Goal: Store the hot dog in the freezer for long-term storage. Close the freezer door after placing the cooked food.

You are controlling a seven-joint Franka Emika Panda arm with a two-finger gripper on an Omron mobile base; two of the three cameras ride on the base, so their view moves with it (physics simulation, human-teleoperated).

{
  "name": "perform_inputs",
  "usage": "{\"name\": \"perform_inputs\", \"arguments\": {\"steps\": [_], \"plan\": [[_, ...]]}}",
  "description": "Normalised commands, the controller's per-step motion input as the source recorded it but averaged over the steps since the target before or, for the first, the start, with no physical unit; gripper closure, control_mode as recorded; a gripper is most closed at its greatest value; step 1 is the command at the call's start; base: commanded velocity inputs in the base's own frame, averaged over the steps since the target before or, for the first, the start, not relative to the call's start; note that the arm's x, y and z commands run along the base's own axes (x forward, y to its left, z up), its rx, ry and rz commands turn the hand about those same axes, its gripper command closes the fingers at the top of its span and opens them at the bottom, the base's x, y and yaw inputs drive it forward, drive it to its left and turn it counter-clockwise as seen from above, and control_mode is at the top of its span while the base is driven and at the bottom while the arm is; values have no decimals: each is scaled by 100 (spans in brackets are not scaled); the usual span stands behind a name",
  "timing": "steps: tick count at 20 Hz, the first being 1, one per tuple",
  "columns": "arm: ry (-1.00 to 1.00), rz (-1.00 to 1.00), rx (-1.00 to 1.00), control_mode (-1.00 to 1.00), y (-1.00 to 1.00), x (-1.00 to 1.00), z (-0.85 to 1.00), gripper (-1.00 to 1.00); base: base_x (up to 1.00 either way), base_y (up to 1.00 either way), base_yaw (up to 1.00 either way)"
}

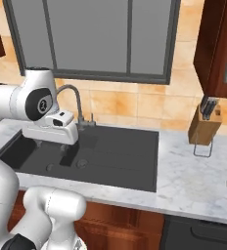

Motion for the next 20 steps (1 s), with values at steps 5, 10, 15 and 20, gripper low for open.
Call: {"name": "perform_inputs", "arguments": {"steps": [5,10,15,20], "plan": [[0,0,0,100,0,0,0,-100,-34,-59,-4],[0,0,0,100,0,0,0,-100,-32,-63,-4],[0,0,0,100,0,0,0,-100,-25,-58,-4],[0,0,0,100,0,0,0,-100,-14,-47,-1]]}}
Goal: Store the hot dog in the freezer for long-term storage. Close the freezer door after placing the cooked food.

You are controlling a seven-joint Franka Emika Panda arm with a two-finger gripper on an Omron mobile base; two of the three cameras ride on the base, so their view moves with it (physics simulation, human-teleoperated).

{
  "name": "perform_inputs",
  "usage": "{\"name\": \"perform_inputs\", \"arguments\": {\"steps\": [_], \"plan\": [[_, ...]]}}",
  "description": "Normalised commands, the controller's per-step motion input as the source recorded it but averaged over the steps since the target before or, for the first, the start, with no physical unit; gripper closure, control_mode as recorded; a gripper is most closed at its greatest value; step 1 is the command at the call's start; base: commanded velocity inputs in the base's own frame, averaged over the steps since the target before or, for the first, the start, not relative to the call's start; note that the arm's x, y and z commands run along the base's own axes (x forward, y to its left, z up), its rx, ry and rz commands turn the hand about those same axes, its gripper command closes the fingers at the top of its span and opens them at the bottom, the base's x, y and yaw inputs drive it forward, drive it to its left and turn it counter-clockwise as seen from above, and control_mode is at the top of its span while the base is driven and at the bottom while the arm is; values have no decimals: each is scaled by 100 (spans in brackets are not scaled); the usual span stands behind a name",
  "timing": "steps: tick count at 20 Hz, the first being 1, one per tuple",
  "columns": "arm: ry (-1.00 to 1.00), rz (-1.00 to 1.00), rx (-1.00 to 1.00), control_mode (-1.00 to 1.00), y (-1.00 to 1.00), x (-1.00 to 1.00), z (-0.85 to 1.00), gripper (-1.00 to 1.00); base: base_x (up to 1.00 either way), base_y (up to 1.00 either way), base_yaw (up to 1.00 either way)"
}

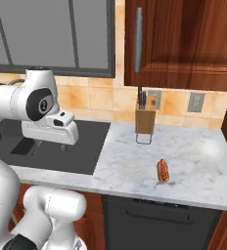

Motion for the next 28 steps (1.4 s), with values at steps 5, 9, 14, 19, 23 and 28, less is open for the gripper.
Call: {"name": "perform_inputs", "arguments": {"steps": [5,9,14,19,23,28], "plan": [[0,0,0,100,0,0,0,-100,-9,-50,0],[0,0,0,100,0,0,0,-100,-8,-55,0],[0,0,0,100,0,0,0,-100,-8,-56,0],[0,0,0,100,0,0,0,-100,-9,-58,-1],[0,0,0,100,0,0,0,-100,-6,-56,-1],[0,0,0,100,0,0,0,-100,0,-46,-3]]}}
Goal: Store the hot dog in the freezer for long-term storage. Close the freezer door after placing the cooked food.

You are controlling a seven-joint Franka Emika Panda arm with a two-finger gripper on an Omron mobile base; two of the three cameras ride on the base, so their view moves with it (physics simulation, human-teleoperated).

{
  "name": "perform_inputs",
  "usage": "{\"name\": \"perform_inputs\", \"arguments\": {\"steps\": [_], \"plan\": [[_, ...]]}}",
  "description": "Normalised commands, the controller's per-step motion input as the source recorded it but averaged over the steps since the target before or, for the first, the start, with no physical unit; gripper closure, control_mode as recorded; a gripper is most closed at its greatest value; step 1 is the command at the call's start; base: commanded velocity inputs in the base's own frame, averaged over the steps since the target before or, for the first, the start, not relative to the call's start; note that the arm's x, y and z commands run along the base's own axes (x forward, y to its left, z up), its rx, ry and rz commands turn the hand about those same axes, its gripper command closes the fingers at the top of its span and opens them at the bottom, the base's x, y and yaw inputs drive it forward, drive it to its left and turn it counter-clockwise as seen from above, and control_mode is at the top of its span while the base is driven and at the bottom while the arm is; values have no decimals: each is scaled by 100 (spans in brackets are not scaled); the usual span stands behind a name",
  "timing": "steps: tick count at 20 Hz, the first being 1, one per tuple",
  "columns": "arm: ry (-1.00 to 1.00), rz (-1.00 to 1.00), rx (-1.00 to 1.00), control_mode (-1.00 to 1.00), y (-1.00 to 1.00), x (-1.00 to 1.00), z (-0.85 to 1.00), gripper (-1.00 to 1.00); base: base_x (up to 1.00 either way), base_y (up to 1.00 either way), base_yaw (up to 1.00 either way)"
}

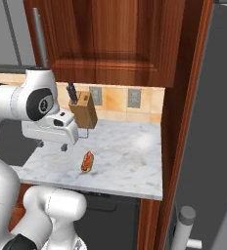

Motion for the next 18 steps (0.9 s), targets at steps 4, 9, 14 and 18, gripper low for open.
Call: {"name": "perform_inputs", "arguments": {"steps": [4,9,14,18], "plan": [[0,0,0,100,0,0,0,-100,0,-33,-1],[0,0,0,-100,-7,18,-29,-100,1,-5,0],[-3,-3,0,-100,1,65,-39,-100,0,0,0],[-15,0,0,-100,2,79,-34,-100,0,0,0]]}}
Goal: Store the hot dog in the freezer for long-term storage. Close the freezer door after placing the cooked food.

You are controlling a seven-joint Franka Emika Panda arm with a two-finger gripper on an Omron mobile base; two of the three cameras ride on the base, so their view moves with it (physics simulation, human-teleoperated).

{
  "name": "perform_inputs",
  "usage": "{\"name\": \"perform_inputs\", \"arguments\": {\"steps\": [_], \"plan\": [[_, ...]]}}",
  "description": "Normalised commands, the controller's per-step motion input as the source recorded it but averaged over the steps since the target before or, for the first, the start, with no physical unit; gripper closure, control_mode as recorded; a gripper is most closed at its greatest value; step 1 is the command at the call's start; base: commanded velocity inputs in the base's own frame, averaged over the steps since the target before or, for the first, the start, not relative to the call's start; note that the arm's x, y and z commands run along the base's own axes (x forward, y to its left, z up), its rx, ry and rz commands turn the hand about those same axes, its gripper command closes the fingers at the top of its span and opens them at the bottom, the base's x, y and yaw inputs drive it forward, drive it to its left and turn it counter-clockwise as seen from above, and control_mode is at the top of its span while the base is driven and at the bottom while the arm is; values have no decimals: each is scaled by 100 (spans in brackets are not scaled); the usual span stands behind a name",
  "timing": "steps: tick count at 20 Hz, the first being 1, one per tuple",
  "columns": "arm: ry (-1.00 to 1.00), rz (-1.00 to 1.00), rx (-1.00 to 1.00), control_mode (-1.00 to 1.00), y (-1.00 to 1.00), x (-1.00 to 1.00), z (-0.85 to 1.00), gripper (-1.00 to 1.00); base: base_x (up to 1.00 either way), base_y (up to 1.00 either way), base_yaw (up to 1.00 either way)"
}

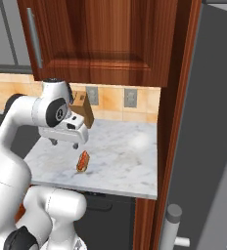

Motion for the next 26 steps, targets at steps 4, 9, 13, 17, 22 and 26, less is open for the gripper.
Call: {"name": "perform_inputs", "arguments": {"steps": [4,9,13,17,22,26], "plan": [[-8,2,1,-100,-10,66,-50,-100,0,0,0],[-1,0,-4,-100,5,50,-60,-100,0,0,0],[-1,0,-5,-100,0,13,-44,-100,0,0,0],[-1,0,0,-100,14,23,-41,-100,0,0,0],[0,6,0,-100,10,9,-41,-100,0,0,0],[1,16,-1,-100,-1,36,-19,-100,0,0,0]]}}
